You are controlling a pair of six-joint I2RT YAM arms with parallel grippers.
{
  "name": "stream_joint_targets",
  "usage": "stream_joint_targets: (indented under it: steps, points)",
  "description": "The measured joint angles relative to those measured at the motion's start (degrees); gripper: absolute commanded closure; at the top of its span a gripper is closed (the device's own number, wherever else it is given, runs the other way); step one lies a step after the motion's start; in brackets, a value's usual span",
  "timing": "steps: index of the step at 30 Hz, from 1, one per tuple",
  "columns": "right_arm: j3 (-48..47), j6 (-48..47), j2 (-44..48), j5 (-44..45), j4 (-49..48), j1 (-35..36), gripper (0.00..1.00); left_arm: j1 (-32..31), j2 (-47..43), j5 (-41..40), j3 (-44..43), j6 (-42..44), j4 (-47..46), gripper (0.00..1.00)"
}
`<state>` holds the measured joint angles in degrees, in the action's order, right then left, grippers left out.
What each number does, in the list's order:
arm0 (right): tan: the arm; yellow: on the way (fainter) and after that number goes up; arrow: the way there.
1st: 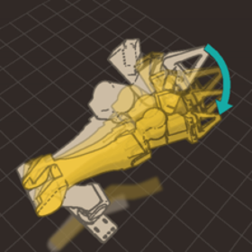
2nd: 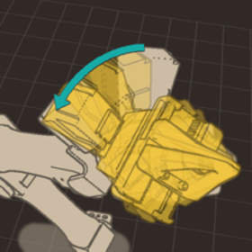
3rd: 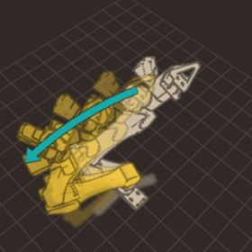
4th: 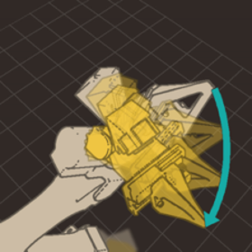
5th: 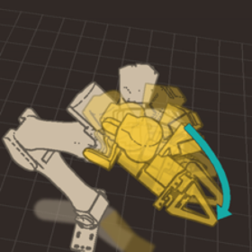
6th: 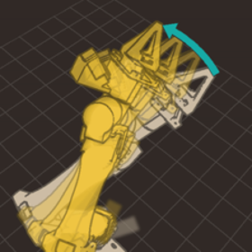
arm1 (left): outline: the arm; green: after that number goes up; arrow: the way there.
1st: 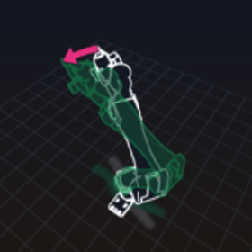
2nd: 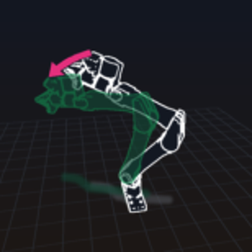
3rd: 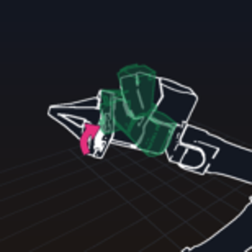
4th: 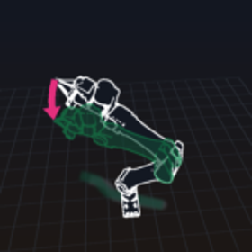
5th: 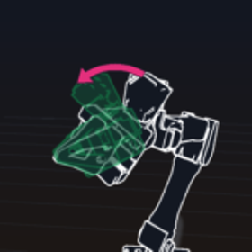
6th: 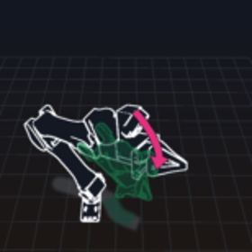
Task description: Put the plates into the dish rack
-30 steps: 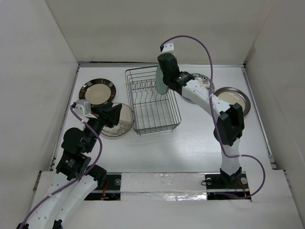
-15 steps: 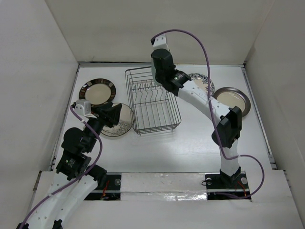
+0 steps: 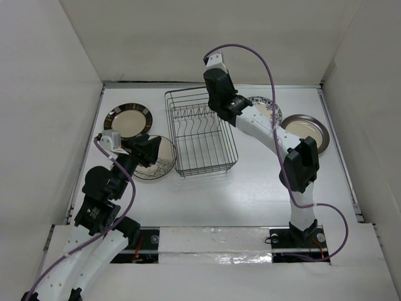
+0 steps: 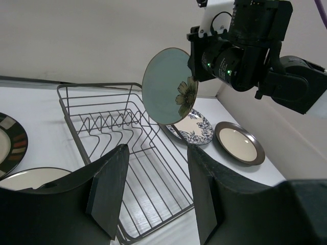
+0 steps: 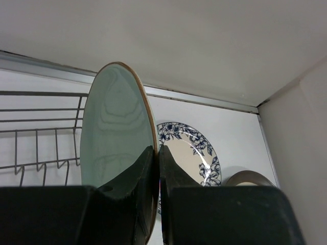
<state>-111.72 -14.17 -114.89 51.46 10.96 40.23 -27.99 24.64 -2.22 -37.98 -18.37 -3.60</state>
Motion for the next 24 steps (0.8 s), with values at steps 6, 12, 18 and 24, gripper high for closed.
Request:
stream_joint_targets:
  steps: [6, 12, 18, 24]
  points:
    - [1.2, 0.7, -0.5, -0.4, 0.1, 0.0, 1.00, 0.0, 0.3, 0.0, 0.0, 0.0, 0.0, 0.54]
    - [4.0, 2.4, -1.0, -1.2, -0.8, 0.2, 1.00, 0.0, 0.3, 0.0, 0.0, 0.0, 0.0, 0.54]
    - [7.8, 3.9, -1.7, -1.7, -1.9, 1.4, 1.00, 0.0, 0.3, 0.0, 0.0, 0.0, 0.0, 0.53]
    - [10.2, 5.5, -2.2, -0.9, -3.8, 1.9, 0.92, 0.0, 0.3, 0.0, 0.0, 0.0, 0.0, 0.54]
